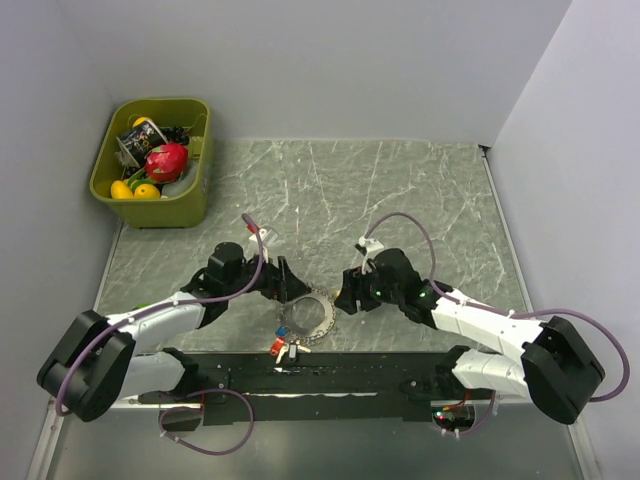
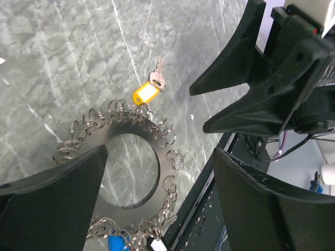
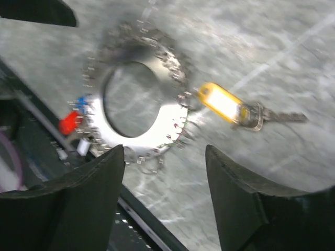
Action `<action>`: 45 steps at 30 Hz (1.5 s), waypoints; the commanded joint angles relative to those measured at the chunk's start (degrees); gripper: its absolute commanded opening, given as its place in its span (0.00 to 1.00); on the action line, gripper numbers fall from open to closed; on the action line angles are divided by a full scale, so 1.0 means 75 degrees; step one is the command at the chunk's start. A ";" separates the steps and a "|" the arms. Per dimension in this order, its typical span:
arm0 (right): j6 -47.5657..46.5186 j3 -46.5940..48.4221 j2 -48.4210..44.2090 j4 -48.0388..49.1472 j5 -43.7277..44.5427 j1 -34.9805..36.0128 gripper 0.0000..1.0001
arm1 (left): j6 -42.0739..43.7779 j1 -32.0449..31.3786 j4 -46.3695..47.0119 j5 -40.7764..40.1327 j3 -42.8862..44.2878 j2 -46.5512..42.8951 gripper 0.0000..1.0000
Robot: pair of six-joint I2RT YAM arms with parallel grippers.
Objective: Put the keys on the keyring
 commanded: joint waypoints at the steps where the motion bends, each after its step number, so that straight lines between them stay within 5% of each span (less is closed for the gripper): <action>1: -0.0210 0.0390 0.0095 -0.0711 0.0916 0.0576 0.71 | -0.0024 -0.0234 0.0522 -0.0225 0.0398 0.0149 0.91; 16: 0.0071 0.1057 0.1736 -0.0676 0.1117 0.1761 0.42 | 0.0046 -0.0258 0.0194 -0.0659 0.0246 -0.0272 0.92; 33: 0.0106 0.1328 0.2159 -0.0816 0.1022 0.1797 0.38 | 0.0011 -0.0258 0.0358 -0.0589 0.0105 -0.0203 0.90; 40: 0.0212 0.1328 0.2194 -0.1016 0.1374 0.1808 0.02 | 0.0057 -0.0258 0.0265 -0.0636 0.0082 -0.0355 0.90; 45: -0.0092 0.1503 0.1867 -0.1261 0.1456 0.1797 0.00 | 0.0128 -0.0258 0.0124 -0.0683 0.0105 -0.0775 0.89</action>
